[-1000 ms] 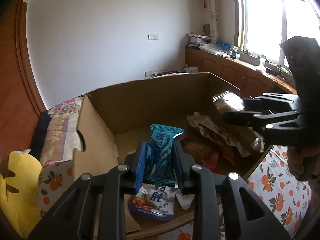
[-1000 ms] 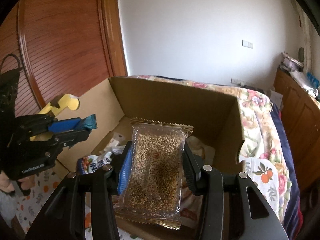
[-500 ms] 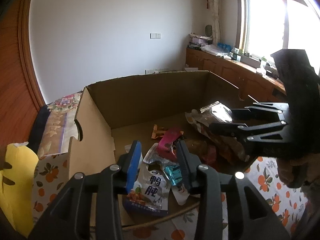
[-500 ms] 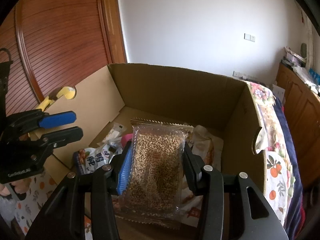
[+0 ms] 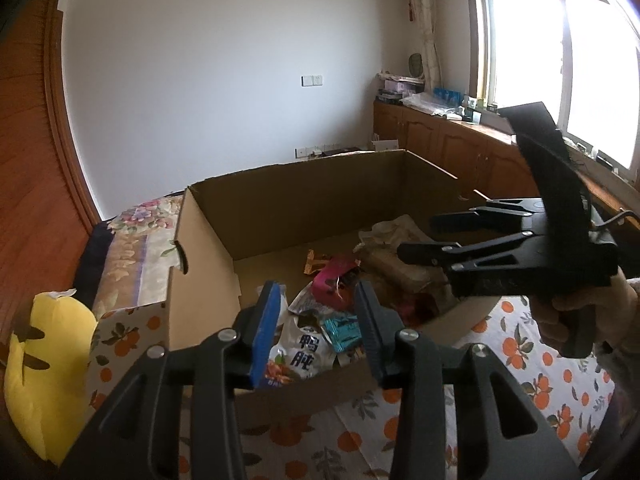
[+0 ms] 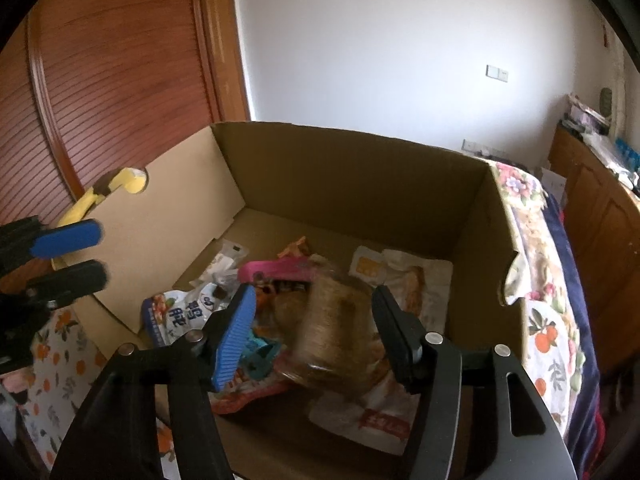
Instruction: Organize snacks
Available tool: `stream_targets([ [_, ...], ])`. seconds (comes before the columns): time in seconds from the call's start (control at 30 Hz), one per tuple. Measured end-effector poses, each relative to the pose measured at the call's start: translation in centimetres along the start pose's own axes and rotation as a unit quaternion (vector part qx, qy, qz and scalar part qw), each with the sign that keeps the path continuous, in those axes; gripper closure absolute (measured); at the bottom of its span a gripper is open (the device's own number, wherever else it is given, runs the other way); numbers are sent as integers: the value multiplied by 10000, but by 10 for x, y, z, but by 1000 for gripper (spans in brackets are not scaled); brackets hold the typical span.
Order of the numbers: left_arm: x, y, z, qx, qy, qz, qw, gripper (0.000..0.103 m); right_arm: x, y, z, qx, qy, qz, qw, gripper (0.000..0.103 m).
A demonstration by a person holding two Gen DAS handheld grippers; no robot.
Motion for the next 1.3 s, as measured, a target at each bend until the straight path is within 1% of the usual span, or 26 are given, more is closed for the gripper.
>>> stream_targets([
  [0.13,-20,0,0,59,22,-96,9999,64,-19,-1,-4,62,148,51,9999,41],
  [0.27,-45,4,-4,96,66,-159,9998,64,-48,-7,-7,99,264,102,9996,41],
  [0.53,-100,19,-17,195,236,-275,9992,62,-128,-26,-15,116,580,122,9982,41],
  [0.7,-128,35,-18,106,291,-307,9990,56,-180,-33,-19,125,745,144,9970,41],
  [0.83,-144,49,-17,143,324,-254,9990,54,-212,-37,-21,157,869,198,9959,39],
  [0.93,-156,61,-17,164,354,-206,9990,54,-234,-39,-21,114,943,319,9950,37],
  [1.1,-181,71,-19,139,477,-276,9984,52,-261,-39,-14,169,1031,490,9933,32],
  [1.2,-196,73,-21,102,548,-362,9978,48,-275,-39,-7,229,1092,565,9921,26],
  [1.27,-205,75,-22,40,596,-385,9975,35,-281,-38,-3,291,1104,568,9918,23],
  [1.3,-209,76,-22,14,618,-376,9974,35,-283,-38,0,322,1100,576,9917,22],
])
Point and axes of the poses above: each gripper's, at about its wrist camera, not at the fingertips, and x roughly the way its jaws point, y to its right, z to its underside, the point moved 8 cm from there along x, roughly the way its jaws point, and after that the axes turned 12 degrees about y, right-handed, at the moved point
